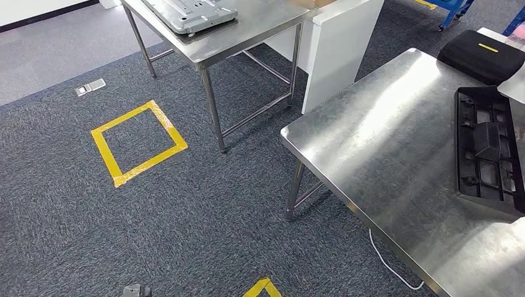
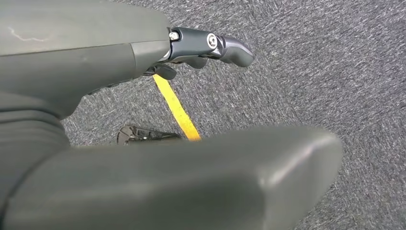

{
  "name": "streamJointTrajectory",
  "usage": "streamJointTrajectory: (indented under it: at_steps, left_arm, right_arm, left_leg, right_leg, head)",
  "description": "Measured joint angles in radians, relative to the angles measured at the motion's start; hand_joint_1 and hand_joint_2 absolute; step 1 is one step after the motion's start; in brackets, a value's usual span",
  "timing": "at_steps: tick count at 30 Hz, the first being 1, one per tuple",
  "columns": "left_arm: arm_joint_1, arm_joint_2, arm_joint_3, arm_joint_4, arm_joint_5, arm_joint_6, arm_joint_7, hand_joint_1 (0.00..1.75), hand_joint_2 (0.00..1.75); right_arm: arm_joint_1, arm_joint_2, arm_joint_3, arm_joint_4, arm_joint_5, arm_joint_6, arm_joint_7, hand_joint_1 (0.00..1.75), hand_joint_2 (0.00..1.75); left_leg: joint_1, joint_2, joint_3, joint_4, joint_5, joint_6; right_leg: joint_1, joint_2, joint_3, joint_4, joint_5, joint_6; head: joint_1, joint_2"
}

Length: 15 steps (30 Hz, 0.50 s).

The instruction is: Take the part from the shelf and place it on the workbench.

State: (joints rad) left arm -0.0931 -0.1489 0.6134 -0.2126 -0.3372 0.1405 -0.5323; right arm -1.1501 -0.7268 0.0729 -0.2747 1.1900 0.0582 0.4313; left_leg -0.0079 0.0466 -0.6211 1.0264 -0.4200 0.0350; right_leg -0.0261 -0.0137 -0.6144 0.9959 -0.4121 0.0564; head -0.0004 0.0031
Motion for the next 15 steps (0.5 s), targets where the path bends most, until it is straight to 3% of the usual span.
streamJointTrajectory:
  at_steps: [5, 12, 15]
  left_arm:
    - [0.002, -0.006, 0.001, 0.000, 0.000, -0.002, 0.010, 0.00, 0.00]
    - [0.007, -0.017, 0.007, 0.000, 0.004, 0.004, 0.017, 0.00, 0.00]
    - [0.008, -0.020, 0.008, 0.000, 0.006, 0.003, 0.017, 0.00, 0.00]
  right_arm:
    - [-0.001, -0.006, 0.000, 0.001, 0.021, 0.000, 0.014, 0.00, 1.75]
    - [-0.001, -0.011, 0.000, 0.001, 0.047, -0.153, -0.070, 0.00, 1.75]
    - [-0.001, -0.012, 0.000, 0.000, 0.048, -0.198, -0.082, 0.00, 1.75]
  left_leg:
    - [0.000, 0.000, 0.000, 0.000, 0.000, 0.000]
    - [0.000, 0.000, 0.000, 0.000, 0.000, 0.000]
    - [-0.001, 0.000, 0.000, -0.003, -0.001, 0.009]
  right_leg:
    - [0.000, 0.000, 0.000, 0.000, 0.000, 0.000]
    - [0.000, 0.000, 0.000, 0.000, 0.000, 0.000]
    - [-0.011, -0.003, 0.006, -0.013, 0.006, 0.009]
  head:
    - [0.000, 0.000]
    - [0.000, 0.000]
    - [-0.001, 0.000]
